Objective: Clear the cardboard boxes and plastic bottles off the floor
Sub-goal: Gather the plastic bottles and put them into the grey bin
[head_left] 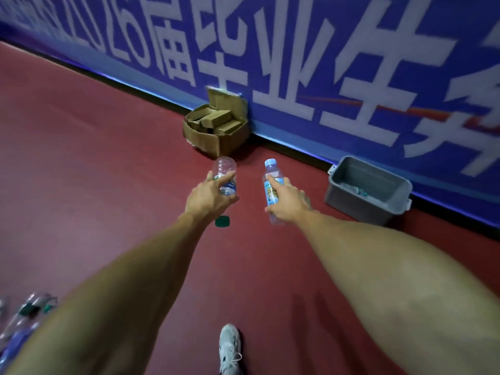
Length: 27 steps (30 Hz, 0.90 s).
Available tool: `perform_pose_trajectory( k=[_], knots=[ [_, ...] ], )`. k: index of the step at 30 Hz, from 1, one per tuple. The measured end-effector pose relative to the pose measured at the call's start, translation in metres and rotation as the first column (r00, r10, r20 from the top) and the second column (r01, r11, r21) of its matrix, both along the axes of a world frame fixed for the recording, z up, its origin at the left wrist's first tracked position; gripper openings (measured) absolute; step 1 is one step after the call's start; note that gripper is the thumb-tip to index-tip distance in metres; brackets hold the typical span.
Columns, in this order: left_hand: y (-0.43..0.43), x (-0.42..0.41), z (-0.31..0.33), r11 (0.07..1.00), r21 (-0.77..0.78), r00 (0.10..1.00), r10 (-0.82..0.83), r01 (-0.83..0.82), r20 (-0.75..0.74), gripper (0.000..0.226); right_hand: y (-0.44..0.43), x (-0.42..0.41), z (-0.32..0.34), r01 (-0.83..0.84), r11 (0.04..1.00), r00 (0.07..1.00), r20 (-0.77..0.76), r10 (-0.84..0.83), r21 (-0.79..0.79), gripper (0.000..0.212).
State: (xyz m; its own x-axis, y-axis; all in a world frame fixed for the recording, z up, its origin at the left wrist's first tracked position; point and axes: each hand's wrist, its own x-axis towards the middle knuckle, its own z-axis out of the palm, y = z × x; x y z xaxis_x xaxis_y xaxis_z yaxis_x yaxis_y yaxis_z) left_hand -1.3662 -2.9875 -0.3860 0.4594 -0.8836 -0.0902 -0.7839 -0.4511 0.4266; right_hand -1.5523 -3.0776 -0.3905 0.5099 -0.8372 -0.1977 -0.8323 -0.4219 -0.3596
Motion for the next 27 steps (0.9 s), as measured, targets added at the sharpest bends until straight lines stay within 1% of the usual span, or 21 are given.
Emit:
perform_pose_trajectory(
  k=[4, 7, 12, 16, 18, 21, 23, 27],
  knots=[
    [-0.094, -0.006, -0.015, 0.986, -0.018, 0.985, -0.169, 0.169, -0.025, 0.063, -0.067, -0.023, -0.003, 0.151, 0.988, 0.988, -0.014, -0.151, -0.013, 0.091],
    [-0.158, -0.015, -0.016, 0.972, -0.034, 0.971, -0.232, 0.23, -0.059, 0.066, -0.115, -0.041, -0.001, 0.254, 0.967, 0.967, 0.027, -0.253, -0.017, 0.091],
    [-0.242, -0.061, -0.016, 0.927, 0.051, 0.928, -0.369, 0.372, -0.058, 0.07, -0.179, -0.085, -0.007, 0.397, 0.918, 0.918, -0.014, -0.397, 0.005, 0.092],
    [-0.317, -0.105, -0.033, 0.889, 0.099, 0.894, -0.444, 0.447, -0.053, 0.07, -0.237, -0.123, -0.028, 0.472, 0.88, 0.881, -0.018, -0.472, 0.055, 0.092],
    [-0.356, -0.126, -0.039, 0.867, 0.124, 0.875, -0.483, 0.483, -0.035, 0.07, -0.274, -0.14, -0.035, 0.496, 0.865, 0.868, 0.005, -0.497, 0.074, 0.091],
    [-0.414, -0.155, -0.046, 0.861, 0.141, 0.872, -0.488, 0.488, -0.038, 0.07, -0.329, -0.172, -0.039, 0.514, 0.853, 0.853, 0.053, -0.519, 0.087, 0.091],
    [-0.45, -0.173, -0.053, 0.842, 0.16, 0.857, -0.513, 0.515, -0.055, 0.07, -0.363, -0.2, -0.041, 0.56, 0.821, 0.819, 0.078, -0.569, 0.109, 0.09],
    [-0.518, -0.211, -0.058, 0.8, 0.155, 0.813, -0.579, 0.58, -0.057, 0.071, -0.417, -0.257, -0.037, 0.648, 0.757, 0.757, 0.036, -0.652, 0.086, 0.089]
  ],
)
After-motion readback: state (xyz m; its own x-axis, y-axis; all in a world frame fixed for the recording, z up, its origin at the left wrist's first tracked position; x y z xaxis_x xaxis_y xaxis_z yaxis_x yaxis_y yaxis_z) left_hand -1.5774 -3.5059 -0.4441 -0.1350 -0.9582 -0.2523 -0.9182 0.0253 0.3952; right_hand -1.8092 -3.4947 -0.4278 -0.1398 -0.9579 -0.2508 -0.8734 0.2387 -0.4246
